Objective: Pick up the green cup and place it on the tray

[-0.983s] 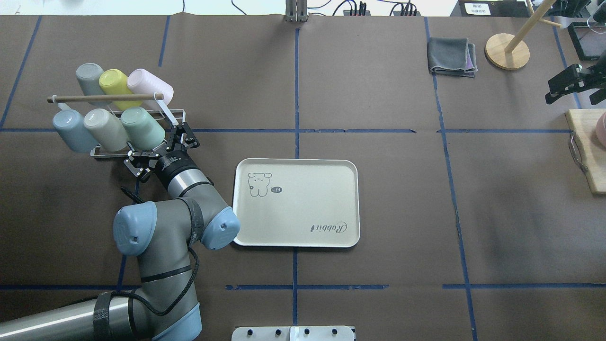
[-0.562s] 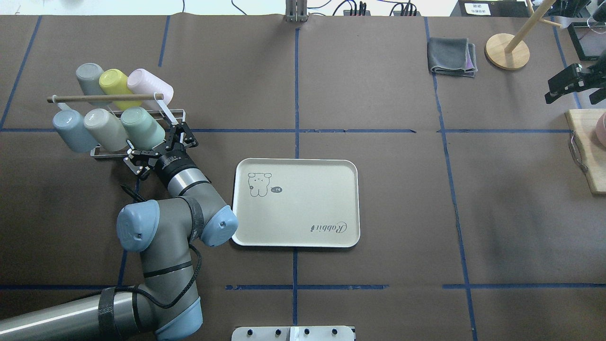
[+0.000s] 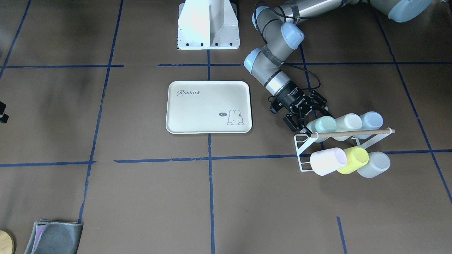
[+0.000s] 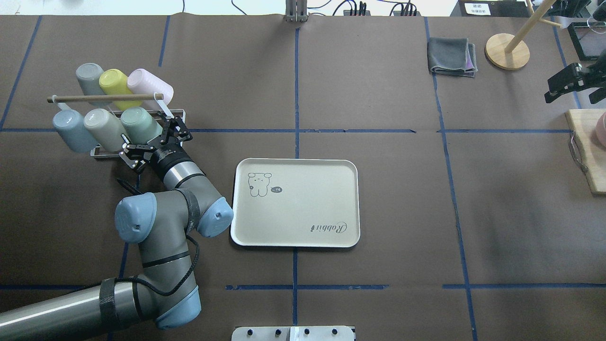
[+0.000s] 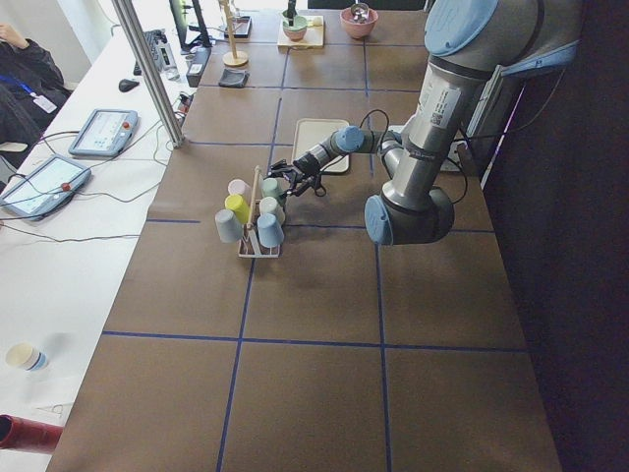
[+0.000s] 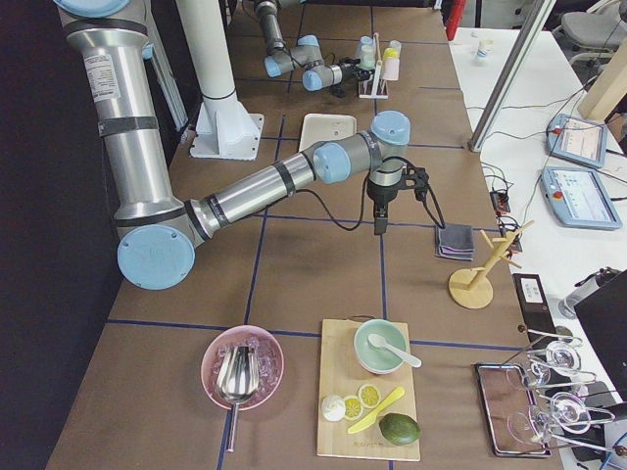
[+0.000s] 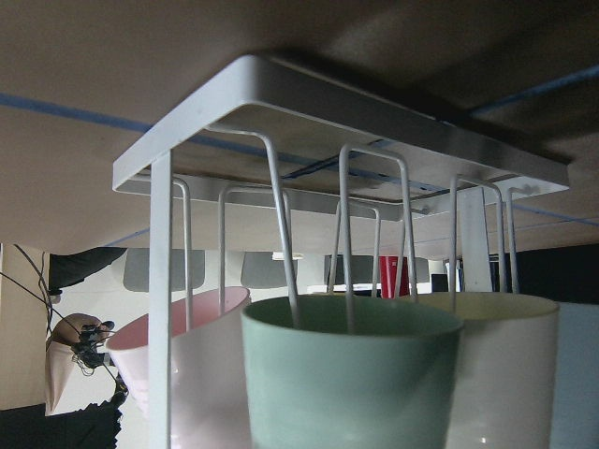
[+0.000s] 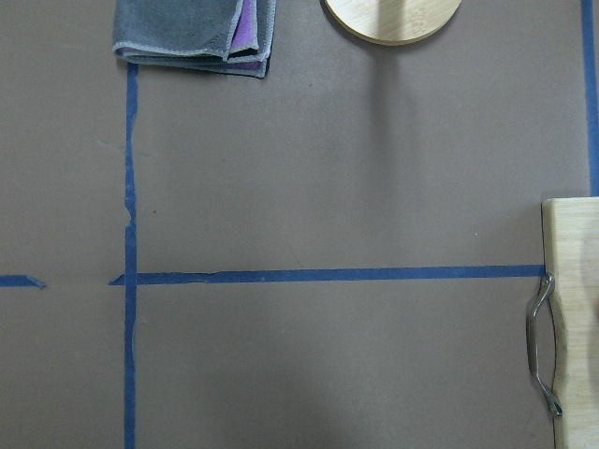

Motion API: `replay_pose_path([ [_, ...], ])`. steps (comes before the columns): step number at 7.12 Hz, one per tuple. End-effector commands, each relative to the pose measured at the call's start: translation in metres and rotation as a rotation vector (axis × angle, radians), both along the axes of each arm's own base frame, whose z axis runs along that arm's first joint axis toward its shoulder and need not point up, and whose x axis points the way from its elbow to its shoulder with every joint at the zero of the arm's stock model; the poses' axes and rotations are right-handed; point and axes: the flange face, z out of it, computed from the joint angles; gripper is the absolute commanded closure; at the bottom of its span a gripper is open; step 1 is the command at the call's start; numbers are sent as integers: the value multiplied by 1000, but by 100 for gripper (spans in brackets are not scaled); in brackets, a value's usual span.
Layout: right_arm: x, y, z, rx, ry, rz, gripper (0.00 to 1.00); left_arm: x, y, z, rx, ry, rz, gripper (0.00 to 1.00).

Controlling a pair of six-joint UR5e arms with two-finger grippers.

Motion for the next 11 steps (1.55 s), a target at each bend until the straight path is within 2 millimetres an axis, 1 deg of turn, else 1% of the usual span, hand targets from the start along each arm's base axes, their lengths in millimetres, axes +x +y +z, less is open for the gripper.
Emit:
replay_pose_path([
  [1, 0, 0, 0, -2, 0, 1, 0, 1, -5, 11, -1, -1, -6, 2],
  [3, 0, -1, 0, 0, 0, 1, 0, -3, -10, 11, 0, 0, -15, 5],
  [4, 0, 0, -1, 1, -1, 1, 0, -3, -10, 11, 1, 1, -16, 10],
  [5, 0, -1, 0, 0, 0, 1, 0, -7, -13, 8, 2, 7, -23, 22],
  [7, 0, -1, -1, 1, -1, 1, 0, -7, -13, 7, 3, 10, -23, 49],
  [8, 0, -1, -3, 3, -2, 2, 0, -8, -13, 6, 2, 9, -22, 55],
  [9, 0, -1, -3, 0, -2, 5, 0, -12, -15, -2, 9, 26, -27, 59],
  [10, -1, -2, -4, 0, -3, 7, 0, -19, -14, -13, 18, 44, -27, 60],
  [11, -1, -2, -4, 1, -3, 7, 0, -22, -14, -17, 16, 39, -17, 60],
])
